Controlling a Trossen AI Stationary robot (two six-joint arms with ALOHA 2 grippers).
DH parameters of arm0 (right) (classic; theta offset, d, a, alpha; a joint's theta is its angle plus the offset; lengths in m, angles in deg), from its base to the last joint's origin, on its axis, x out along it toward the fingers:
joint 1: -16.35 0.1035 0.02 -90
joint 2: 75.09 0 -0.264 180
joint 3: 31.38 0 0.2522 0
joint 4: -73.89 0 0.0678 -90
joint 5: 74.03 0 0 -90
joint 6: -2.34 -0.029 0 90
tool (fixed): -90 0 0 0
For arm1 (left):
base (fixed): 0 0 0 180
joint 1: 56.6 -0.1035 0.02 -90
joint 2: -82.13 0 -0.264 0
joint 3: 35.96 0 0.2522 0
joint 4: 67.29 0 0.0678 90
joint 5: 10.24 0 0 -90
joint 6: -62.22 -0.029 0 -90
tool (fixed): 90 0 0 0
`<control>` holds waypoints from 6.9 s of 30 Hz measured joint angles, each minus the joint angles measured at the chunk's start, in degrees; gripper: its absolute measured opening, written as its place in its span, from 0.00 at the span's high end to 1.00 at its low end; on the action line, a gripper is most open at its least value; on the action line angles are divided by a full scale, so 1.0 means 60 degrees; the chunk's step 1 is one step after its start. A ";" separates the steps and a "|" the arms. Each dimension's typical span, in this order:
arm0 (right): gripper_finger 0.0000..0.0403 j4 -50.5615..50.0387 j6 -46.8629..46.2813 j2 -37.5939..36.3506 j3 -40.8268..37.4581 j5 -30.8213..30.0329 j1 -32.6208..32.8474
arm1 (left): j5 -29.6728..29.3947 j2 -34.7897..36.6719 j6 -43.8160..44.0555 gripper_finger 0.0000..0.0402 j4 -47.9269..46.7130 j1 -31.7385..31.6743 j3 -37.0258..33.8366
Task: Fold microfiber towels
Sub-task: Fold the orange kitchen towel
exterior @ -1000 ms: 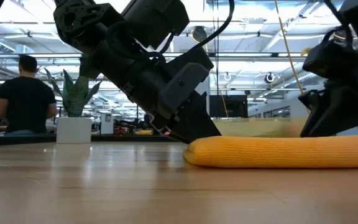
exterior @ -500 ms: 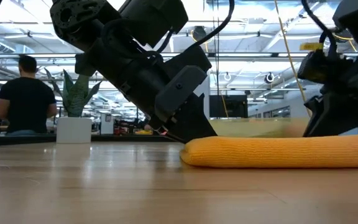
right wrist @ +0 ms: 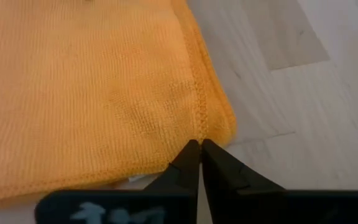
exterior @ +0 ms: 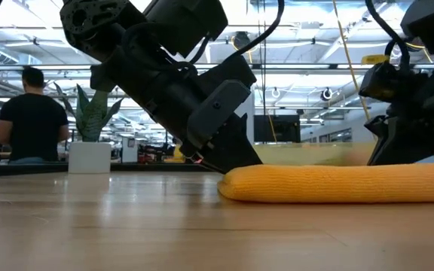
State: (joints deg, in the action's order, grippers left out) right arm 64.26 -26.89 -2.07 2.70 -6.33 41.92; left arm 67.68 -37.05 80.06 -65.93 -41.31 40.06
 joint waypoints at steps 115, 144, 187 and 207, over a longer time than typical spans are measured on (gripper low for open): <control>0.82 0.5121 0.2822 -0.0131 -0.0871 0.1063 -0.0536 | -0.0639 0.1682 0.2165 0.72 -0.4361 0.1779 -0.0007; 0.82 0.8692 0.2774 0.3189 -0.0867 0.1239 -0.0503 | 0.1604 0.1238 0.0789 0.96 -0.2714 0.1708 -0.0015; 0.82 0.6649 0.2745 0.4168 0.0674 0.1685 -0.0433 | 0.0638 0.1461 0.1024 0.95 -0.3107 0.1085 -0.0005; 0.82 0.5490 0.2567 0.2403 0.0667 -0.0532 0.0382 | -0.1740 0.2362 0.0437 0.98 -0.4296 0.0480 -0.0011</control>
State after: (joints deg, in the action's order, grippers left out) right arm 97.21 -11.49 12.35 6.70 -9.52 44.21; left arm 57.24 -22.88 82.69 -91.70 -38.43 39.99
